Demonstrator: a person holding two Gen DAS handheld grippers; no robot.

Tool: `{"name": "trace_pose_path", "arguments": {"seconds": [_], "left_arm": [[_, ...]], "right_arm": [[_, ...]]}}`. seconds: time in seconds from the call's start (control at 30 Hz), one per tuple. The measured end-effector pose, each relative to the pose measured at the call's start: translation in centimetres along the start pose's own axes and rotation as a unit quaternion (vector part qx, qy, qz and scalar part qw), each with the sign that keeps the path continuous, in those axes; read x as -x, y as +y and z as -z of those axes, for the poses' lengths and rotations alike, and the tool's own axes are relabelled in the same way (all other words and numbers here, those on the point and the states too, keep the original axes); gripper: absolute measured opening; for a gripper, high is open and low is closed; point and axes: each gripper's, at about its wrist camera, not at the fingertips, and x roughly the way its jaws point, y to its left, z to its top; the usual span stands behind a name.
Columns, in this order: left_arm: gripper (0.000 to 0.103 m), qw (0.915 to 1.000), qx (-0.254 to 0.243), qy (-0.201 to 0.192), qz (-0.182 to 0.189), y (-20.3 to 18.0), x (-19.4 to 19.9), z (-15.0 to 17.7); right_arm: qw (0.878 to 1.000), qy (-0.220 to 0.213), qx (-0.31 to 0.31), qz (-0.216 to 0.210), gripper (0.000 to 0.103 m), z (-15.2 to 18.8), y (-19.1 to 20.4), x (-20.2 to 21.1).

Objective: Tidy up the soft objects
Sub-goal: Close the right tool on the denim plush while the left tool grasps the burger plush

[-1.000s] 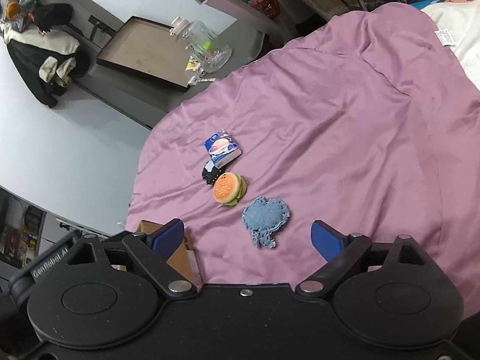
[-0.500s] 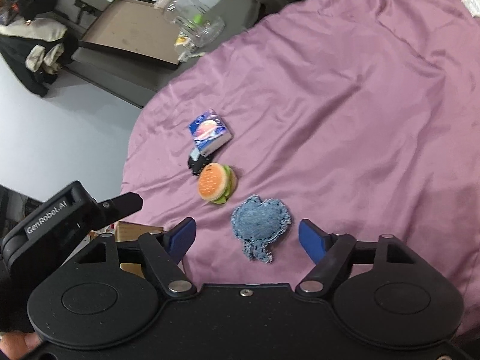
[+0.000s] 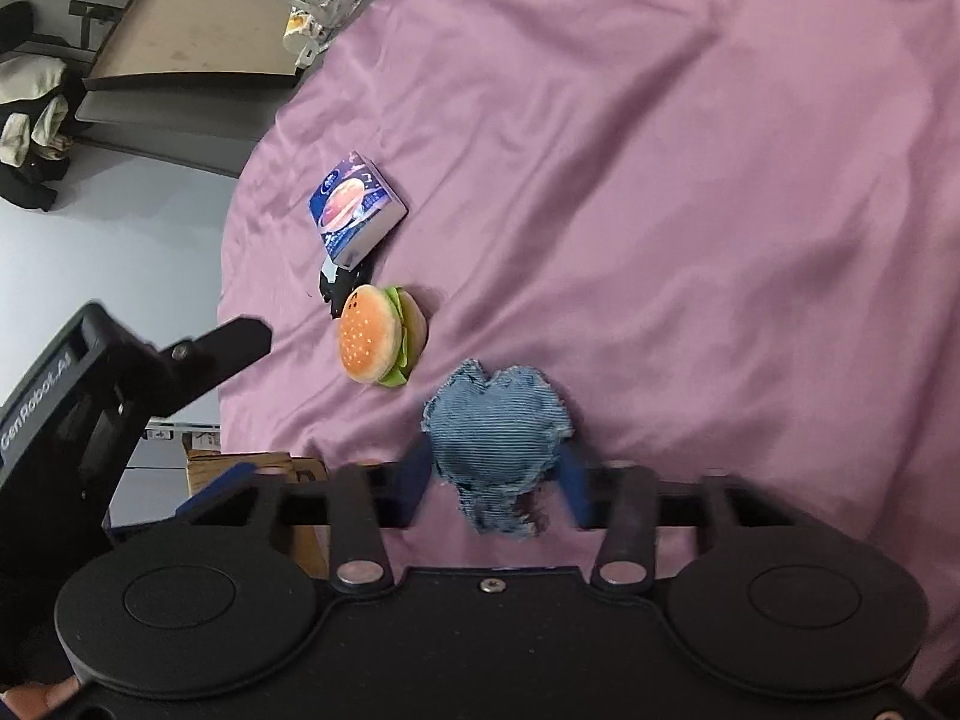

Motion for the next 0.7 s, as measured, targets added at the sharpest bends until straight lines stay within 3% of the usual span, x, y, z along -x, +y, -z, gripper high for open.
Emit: {"name": "trace_pose_path", "arguments": {"seconds": [0.07, 0.27, 0.5, 0.6, 0.67, 0.7], "left_arm": [[0.096, 1.0, -0.003, 0.005, -0.002, -0.2, -0.8, -0.1], [0.096, 0.9998, -0.002, 0.018, -0.005, -0.8, -3.2, -0.2], [0.093, 0.9996, -0.008, 0.025, -0.014, -1.6, -5.4, 0.0], [0.083, 0.9994, 0.001, 0.033, -0.012, -1.4, -6.1, 0.1], [0.06, 0.9991, 0.005, 0.041, -0.008, -1.3, -6.2, 0.2], [0.055, 0.999, 0.008, 0.044, -0.004, -1.2, -6.2, 0.3]], "right_arm": [[1.0, -0.012, -0.002, 0.0, 0.021, -0.2, -0.2, 0.1], [0.998, -0.066, -0.013, 0.01, 0.019, -1.2, -1.0, 1.4], [0.997, -0.07, -0.012, 0.016, 0.019, -1.6, -1.3, 1.0], [0.997, -0.07, -0.013, 0.016, 0.019, -1.8, -1.3, 0.7], [0.997, -0.071, -0.009, 0.017, 0.019, -1.7, -1.2, 0.8], [0.997, -0.071, -0.008, 0.017, 0.019, -1.7, -1.1, 0.8]]}}
